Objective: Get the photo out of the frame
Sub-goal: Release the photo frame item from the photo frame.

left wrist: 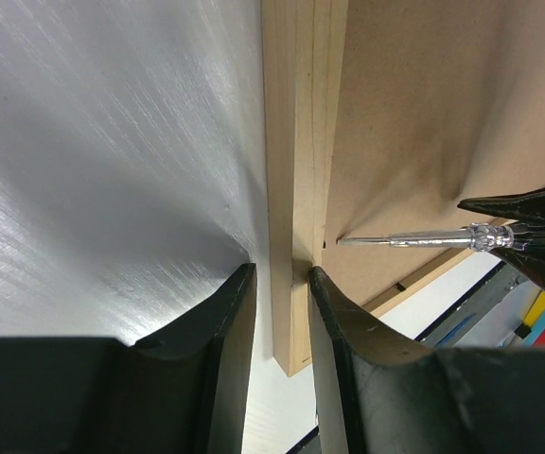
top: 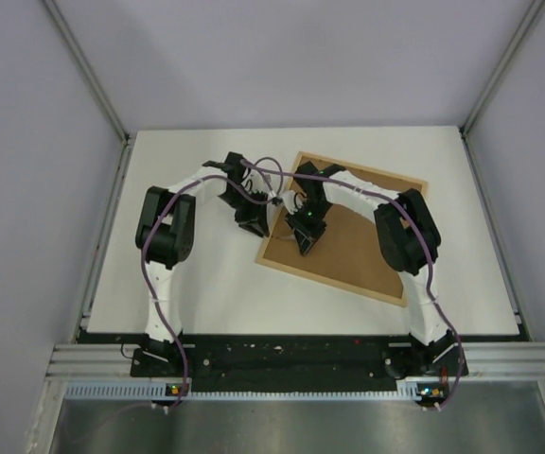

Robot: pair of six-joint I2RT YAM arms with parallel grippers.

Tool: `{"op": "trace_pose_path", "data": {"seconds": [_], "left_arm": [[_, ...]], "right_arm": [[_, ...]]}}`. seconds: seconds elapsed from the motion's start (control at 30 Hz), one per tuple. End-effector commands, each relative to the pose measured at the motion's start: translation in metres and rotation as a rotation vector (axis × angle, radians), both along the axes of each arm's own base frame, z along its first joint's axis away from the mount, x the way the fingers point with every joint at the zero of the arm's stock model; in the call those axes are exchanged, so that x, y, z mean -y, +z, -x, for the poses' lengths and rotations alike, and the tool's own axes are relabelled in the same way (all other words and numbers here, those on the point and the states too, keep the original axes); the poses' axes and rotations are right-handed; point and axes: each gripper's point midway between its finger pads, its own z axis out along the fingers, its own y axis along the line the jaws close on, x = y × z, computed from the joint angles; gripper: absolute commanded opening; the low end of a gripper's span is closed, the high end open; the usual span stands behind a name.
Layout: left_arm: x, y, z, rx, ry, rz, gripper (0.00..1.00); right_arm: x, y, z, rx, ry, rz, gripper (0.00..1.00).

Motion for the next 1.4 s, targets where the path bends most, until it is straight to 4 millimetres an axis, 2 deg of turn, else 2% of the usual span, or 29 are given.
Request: {"op": "trace_pose_path", "data": {"seconds": [0.0, 0.2, 0.73, 1.13, 1.37], "left_arm": [[0.005, -0.003, 0.003, -0.005, -0.012, -0.002, 0.35], [0.007, -0.003, 0.007, -0.007, -0.021, -0.002, 0.35], [0.013, -0.003, 0.016, -0.023, -0.042, 0.022, 0.32], [0.016, -0.004, 0.022, -0.036, -0.055, 0.038, 0.12], [0.018, -0.006, 0.025, -0.041, -0.062, 0.042, 0.08]], "right_arm": [[-0.014, 0.016, -0.001, 0.043, 0.034, -0.048, 0.0], [-0.021, 0.011, -0.011, 0.055, 0.019, -0.048, 0.0], [-0.039, 0.001, -0.011, 0.039, 0.018, -0.096, 0.0], [-0.028, -0.04, 0.003, -0.039, 0.015, -0.028, 0.0], [-0.012, -0.064, 0.012, -0.071, 0.035, 0.049, 0.0]]}}
